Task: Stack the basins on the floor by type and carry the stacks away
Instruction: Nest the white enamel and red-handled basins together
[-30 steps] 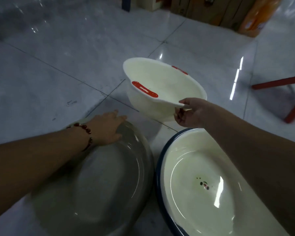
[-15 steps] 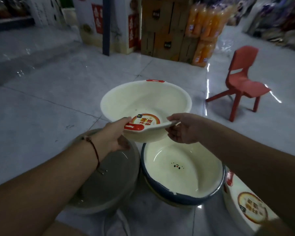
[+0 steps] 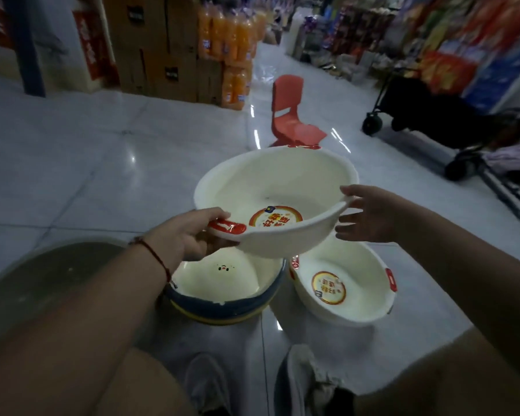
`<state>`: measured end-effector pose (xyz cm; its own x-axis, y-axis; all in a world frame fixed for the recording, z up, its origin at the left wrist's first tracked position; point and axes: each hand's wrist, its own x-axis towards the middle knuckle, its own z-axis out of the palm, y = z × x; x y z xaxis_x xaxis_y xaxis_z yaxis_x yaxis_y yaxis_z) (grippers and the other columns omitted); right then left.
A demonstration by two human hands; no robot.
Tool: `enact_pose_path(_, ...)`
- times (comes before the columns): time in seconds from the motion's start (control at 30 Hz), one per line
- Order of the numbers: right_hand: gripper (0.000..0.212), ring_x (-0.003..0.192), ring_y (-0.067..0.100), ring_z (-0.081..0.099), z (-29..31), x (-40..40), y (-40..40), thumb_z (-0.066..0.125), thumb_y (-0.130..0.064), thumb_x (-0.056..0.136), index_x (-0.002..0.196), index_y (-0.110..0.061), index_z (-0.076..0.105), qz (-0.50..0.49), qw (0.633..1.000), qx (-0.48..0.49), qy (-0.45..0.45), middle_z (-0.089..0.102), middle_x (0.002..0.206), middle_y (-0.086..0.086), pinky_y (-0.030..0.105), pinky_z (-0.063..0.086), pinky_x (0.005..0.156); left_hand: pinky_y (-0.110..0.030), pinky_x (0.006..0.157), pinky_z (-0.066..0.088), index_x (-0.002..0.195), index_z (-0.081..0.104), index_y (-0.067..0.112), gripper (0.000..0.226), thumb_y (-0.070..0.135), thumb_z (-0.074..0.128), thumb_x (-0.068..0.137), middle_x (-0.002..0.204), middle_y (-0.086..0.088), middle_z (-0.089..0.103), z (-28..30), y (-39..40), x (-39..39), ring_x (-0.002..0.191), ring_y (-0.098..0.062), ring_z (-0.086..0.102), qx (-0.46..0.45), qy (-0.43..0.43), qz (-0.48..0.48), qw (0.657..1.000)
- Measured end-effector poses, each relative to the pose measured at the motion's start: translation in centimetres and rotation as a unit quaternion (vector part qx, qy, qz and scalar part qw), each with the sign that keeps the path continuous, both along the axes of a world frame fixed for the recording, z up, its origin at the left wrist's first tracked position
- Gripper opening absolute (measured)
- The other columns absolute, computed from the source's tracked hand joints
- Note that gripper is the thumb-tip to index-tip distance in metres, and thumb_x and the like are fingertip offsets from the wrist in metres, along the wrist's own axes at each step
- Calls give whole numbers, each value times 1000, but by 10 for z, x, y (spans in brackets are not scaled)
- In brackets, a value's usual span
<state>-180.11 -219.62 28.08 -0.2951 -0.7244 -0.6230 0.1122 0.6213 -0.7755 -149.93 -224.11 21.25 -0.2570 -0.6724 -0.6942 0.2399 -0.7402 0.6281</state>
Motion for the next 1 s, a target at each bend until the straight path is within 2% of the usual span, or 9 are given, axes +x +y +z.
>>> enact_pose_path(0.13, 41, 99, 40, 67, -8, -45, 28, 66, -26, 92, 128, -12, 51, -91, 996, 22, -4, 61, 120, 23, 50, 60, 72, -29, 53, 61, 124, 58, 4, 47, 13, 76, 83, 102, -27, 72, 5, -11, -38, 88, -33, 74, -23, 34, -69, 997)
enact_pose_path(0.2, 40, 95, 41, 68, -21, -63, 37, 66, -20, 92, 128, -12, 50, -133, 990, 35, -20, 61, 120, 25, 48, 60, 62, -26, 50, 59, 125, 58, 2, 43, 14, 74, 86, 106, -26, 71, 1, -15, -58, 87, -30, 75, -36, 30, -89, 995)
enact_pose_path(0.3, 42, 93, 41, 68, -45, -89, 46, 65, -13, 92, 129, -11, 47, -184, 980, 51, -49, 61, 119, 26, 50, 60, 61, -29, 53, 59, 123, 59, 4, 39, 15, 72, 88, 106, -24, 71, -5, -19, -88, 85, -32, 75, -50, 12, -116, 992)
enact_pose_path(0.43, 47, 97, 42, 66, -74, -122, 60, 66, -12, 91, 134, -11, 46, -235, 966, 49, -92, 60, 118, 28, 50, 60, 56, -36, 69, 62, 123, 59, 8, 43, 18, 75, 85, 113, -22, 70, -13, -27, -126, 95, -33, 73, -63, -25, -165, 984)
enact_pose_path(0.6, 41, 101, 40, 63, -101, -151, 76, 62, -6, 91, 129, -6, 46, -292, 949, 38, -110, 57, 120, 27, 46, 58, 47, -39, 70, 61, 123, 55, 8, 36, 17, 68, 90, 107, -21, 72, -30, -29, -179, 96, -31, 72, -63, -67, -186, 978)
enact_pose_path(0.77, 15, 105, 38, 59, -109, -159, 79, 57, -4, 94, 105, -5, 47, -323, 942, 14, -92, 54, 110, 24, 48, 60, 60, -47, 96, 53, 108, 51, 3, 11, 7, 48, 99, 104, -21, 65, -39, -25, -221, 102, -32, 66, -40, -80, -153, 984)
enact_pose_path(0.87, 10, 103, 36, 61, -119, -168, 83, 56, -3, 94, 90, -5, 48, -360, 928, 11, -93, 58, 109, 20, 49, 59, 73, -49, 88, 57, 120, 48, 5, 23, 2, 49, 97, 114, -23, 62, -40, -25, -244, 104, -35, 65, -35, -63, -138, 988)
enact_pose_path(0.93, 9, 94, 35, 62, -126, -176, 86, 57, -4, 93, 99, -4, 50, -379, 921, 16, -84, 60, 114, 17, 49, 59, 73, -48, 83, 59, 122, 46, 6, 27, 1, 50, 96, 117, -22, 60, -42, -24, -258, 104, -35, 65, -36, -60, -137, 988)
enact_pose_path(1.0, 20, 86, 34, 63, -132, -182, 87, 57, -4, 93, 112, -4, 50, -401, 913, 23, -77, 61, 112, 16, 48, 59, 67, -45, 77, 61, 118, 48, 5, 23, 0, 49, 96, 116, -21, 60, -46, -23, -270, 104, -34, 65, -34, -61, -148, 987)
